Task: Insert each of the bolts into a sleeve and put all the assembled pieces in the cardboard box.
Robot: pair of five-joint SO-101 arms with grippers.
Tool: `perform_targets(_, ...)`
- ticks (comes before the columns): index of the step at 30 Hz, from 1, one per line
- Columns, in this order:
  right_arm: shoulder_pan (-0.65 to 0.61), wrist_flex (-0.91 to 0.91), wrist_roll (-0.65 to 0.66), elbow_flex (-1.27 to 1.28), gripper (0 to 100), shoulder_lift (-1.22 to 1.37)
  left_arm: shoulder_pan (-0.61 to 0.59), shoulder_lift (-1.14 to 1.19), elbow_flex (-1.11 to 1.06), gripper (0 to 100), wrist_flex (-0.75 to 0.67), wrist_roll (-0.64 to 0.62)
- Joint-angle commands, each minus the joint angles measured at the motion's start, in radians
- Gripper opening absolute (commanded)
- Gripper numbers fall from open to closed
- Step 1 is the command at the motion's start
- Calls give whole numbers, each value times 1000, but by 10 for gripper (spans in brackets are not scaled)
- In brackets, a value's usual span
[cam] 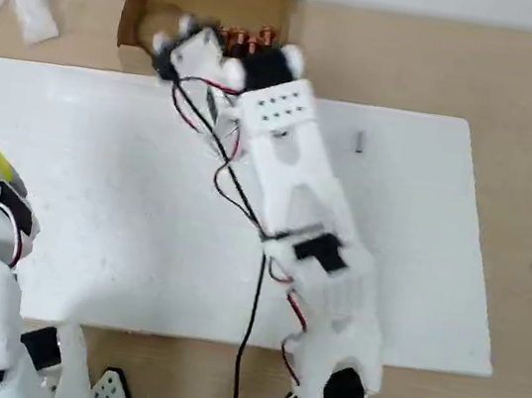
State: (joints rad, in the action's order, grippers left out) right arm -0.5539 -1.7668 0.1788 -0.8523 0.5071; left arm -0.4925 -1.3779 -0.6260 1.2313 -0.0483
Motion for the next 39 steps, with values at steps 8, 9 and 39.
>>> perform_targets(8,16,-21,-135,223,10,-690,15,2,48,7,-133,-89)
perform_targets(9,10,-21,-135,266,10,-742,15,2,37,7,-160,-101)
perform_targets(39,-197,1094,-325,2230,10,-2150,807,-4,-288,6,-796,-149)
